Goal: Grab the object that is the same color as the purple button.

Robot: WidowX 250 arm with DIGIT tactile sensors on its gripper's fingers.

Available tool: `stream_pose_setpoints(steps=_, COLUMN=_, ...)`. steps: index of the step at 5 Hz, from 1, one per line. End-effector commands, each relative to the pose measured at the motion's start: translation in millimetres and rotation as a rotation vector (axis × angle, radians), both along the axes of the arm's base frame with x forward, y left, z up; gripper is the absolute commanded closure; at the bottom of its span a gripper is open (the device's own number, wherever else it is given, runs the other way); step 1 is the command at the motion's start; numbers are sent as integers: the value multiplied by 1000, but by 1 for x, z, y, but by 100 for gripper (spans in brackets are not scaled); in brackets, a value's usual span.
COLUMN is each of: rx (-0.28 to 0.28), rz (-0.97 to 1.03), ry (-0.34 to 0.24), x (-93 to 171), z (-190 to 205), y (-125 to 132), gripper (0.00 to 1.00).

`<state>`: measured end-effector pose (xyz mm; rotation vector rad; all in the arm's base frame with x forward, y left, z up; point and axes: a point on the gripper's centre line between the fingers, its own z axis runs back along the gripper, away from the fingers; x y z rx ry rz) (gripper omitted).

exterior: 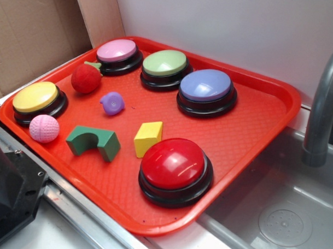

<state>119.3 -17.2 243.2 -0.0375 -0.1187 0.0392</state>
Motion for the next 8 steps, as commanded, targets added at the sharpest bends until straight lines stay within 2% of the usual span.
stream_pose_setpoints(steps=1, rx=0, rz=0, ry=0, x=0, z=0, y=0, gripper=0)
stream_pose_setpoints(steps=2, rx=-71, rz=63, ry=-17, x=12, z=-11, y=4, gripper=0)
stream_pose_setpoints(steps=4, rx=-45, rz=294, ry=-61, x=32, z=-60, y=12, gripper=0)
stream_pose_setpoints(steps=5, rx=2, rz=411, ry=-119, x=46, z=-95, y=19, gripper=0)
stream_pose_setpoints(steps=7, rx=100, rz=541, ry=-183, x=79, z=-153, y=24, gripper=0)
stream_pose_setpoints(steps=8, rx=160, rz=571, ry=-216, x=94, z=-181, y=36, gripper=0)
